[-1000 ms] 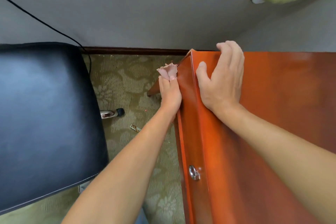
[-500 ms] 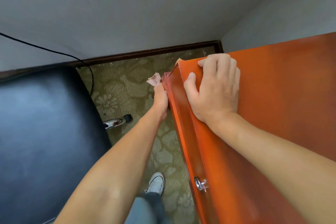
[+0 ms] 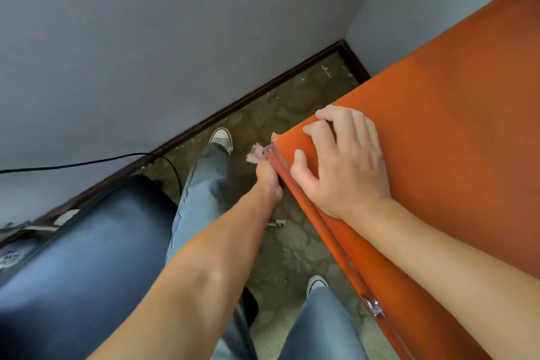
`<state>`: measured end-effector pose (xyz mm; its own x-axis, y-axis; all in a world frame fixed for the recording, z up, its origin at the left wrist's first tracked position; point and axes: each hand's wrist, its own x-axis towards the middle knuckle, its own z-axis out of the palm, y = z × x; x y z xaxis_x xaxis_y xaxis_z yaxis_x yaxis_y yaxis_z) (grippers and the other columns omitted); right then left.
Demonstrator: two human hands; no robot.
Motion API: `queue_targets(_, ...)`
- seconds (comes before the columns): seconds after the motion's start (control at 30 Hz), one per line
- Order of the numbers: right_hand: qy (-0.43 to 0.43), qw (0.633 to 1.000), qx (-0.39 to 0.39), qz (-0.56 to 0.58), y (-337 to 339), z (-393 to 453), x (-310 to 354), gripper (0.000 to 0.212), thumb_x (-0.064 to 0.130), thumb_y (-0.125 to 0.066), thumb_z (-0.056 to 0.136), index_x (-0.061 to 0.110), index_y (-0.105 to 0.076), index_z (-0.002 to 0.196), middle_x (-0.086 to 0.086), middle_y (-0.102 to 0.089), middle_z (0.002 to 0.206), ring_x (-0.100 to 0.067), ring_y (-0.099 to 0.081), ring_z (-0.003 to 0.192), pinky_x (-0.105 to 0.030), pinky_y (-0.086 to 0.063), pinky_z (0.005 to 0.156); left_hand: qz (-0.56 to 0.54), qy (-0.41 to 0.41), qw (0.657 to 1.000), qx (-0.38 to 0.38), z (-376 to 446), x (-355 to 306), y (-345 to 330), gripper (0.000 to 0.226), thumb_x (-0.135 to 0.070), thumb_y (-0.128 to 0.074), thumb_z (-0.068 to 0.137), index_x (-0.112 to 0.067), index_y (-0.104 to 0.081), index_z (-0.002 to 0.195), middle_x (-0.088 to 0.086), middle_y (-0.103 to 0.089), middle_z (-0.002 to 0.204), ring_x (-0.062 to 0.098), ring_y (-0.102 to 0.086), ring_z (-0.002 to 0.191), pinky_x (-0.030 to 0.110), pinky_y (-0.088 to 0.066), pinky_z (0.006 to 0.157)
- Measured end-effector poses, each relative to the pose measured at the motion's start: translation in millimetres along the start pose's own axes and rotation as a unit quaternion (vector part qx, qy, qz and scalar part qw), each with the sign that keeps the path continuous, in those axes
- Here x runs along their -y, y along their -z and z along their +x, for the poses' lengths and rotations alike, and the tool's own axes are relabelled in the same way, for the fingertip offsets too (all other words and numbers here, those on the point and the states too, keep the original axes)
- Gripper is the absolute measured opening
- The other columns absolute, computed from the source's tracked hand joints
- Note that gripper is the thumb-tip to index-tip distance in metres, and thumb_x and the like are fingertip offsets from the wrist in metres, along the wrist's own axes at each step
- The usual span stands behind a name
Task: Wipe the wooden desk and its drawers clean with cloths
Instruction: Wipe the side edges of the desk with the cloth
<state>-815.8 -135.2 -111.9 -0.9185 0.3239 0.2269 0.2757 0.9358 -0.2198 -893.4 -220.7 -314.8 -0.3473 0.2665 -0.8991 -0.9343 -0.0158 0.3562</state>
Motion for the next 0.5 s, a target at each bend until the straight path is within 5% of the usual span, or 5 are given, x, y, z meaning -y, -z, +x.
queue_targets(0.13, -0.011, 1.0, -0.022, 0.004, -1.5, -3.4, 2.2, 0.026, 0.025, -0.063, 0.089, 0.003, -0.07, 0.1, -0.018, -0.064, 0.117, -0.038, -0.059, 0.12, -0.045, -0.044, 0.105, 0.031, 0.068, 0.997, 0.014, 37.3, 13.2, 16.8, 0.069, -0.073, -0.04, 0.098, -0.021, -0.066, 0.137, 0.015, -0.068, 0.135, 0.039, -0.065, 0.124, 0.063, -0.046, 0.109)
queue_targets(0.2, -0.002, 0.999, -0.036, 0.002, -2.6, -4.6, 2.3, 0.026, 0.023, -0.064, 0.09, 0.002, -0.072, 0.104, -0.017, -0.065, 0.12, -0.037, -0.059, 0.124, -0.044, -0.045, 0.108, 0.051, 0.103, 0.993, 0.038, 94.6, 34.2, 31.0, 0.079, -0.085, -0.042, 0.089, -0.025, -0.067, 0.132, 0.01, -0.064, 0.138, 0.032, -0.062, 0.123, 0.057, -0.05, 0.102)
queue_targets(0.33, -0.021, 0.999, -0.049, -0.004, -3.2, -10.9, 4.4, 0.026, 0.022, -0.062, 0.094, 0.005, -0.073, 0.111, -0.013, -0.066, 0.126, -0.031, -0.059, 0.129, -0.043, -0.047, 0.108, 0.115, 0.11, 0.985, 0.064, 81.8, 4.7, 33.0, 0.071, -0.063, -0.039, 0.101, -0.022, -0.034, 0.16, 0.012, -0.068, 0.113, 0.022, -0.058, 0.063, 0.034, -0.056, 0.055)
queue_targets(0.4, -0.041, 0.997, -0.06, -0.015, -9.2, -15.3, 8.7, 0.028, 0.024, -0.059, 0.097, 0.008, -0.073, 0.115, -0.008, -0.066, 0.131, -0.024, -0.057, 0.132, -0.038, -0.046, 0.11, 0.109, 0.101, 0.985, 0.085, 81.1, -5.9, 33.8, 0.058, -0.04, -0.03, 0.109, 0.005, -0.045, 0.142, 0.008, -0.058, 0.13, 0.017, -0.048, 0.046, 0.021, -0.041, 0.035)
queue_targets(0.5, -0.093, 0.993, -0.067, -0.041, -11.7, -24.3, 23.9, 0.033, 0.031, -0.053, 0.1, 0.016, -0.07, 0.124, 0.001, -0.062, 0.141, -0.013, -0.053, 0.136, -0.037, -0.046, 0.11, 0.035, 0.143, 0.977, 0.155, 65.2, -12.2, 42.1, 0.029, -0.024, -0.025, 0.109, -0.011, -0.045, 0.093, 0.008, -0.052, 0.096, 0.023, -0.048, 0.077, 0.022, -0.043, 0.033)
